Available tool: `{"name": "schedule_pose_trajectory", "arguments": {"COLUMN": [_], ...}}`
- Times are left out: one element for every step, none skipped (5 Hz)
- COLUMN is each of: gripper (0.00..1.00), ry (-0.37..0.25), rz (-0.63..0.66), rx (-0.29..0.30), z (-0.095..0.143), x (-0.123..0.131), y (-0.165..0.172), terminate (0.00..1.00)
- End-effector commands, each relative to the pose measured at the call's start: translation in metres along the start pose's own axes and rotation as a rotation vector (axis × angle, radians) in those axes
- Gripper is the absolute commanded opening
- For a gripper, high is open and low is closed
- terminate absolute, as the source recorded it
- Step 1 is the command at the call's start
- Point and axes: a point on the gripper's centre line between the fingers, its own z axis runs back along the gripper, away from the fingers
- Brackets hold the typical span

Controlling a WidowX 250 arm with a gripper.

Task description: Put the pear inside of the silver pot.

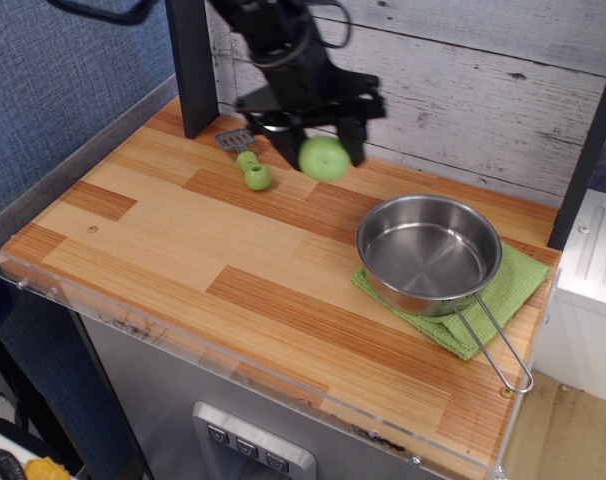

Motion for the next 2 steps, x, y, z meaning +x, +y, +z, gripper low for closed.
{"name": "schedule_pose_trajectory", "arguments": {"gripper": [0.0,0.0], "ry": [-0.014,0.011], "rz": [-0.123,-0.184], "rx": [-0.058,-0.06], "z": [0.018,0.014], "x": [-0.032,-0.043], "y": [-0.034,-0.042], "terminate": [0.0,0.0]}}
